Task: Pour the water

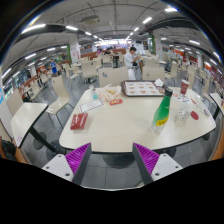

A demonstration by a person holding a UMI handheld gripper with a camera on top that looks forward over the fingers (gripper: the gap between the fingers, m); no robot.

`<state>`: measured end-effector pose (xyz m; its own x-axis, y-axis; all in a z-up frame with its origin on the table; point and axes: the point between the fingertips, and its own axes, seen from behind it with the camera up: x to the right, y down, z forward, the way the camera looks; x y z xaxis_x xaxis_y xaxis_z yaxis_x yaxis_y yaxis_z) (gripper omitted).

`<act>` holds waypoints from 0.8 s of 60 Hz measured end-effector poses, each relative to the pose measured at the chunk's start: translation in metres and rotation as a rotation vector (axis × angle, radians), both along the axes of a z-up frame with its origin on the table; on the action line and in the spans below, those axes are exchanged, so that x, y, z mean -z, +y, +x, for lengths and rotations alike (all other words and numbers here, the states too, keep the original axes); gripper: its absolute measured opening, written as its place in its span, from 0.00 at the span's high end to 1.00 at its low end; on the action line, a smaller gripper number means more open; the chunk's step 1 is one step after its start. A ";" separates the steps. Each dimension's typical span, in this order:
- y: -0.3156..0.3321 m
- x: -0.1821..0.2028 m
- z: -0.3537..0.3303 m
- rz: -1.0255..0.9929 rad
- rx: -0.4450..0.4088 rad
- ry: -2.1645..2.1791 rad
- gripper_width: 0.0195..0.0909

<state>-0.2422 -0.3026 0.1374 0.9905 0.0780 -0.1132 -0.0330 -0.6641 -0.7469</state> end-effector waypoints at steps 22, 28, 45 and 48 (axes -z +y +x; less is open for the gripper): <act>0.027 0.019 0.061 0.064 0.088 0.008 0.10; 0.042 0.027 0.106 0.101 0.155 -0.031 0.10; 0.120 0.062 0.186 0.207 0.246 -0.078 0.10; 0.137 0.068 0.193 0.232 0.253 -0.076 0.11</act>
<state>-0.0487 -0.1653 0.0697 0.9866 -0.1562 -0.0467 -0.1138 -0.4546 -0.8834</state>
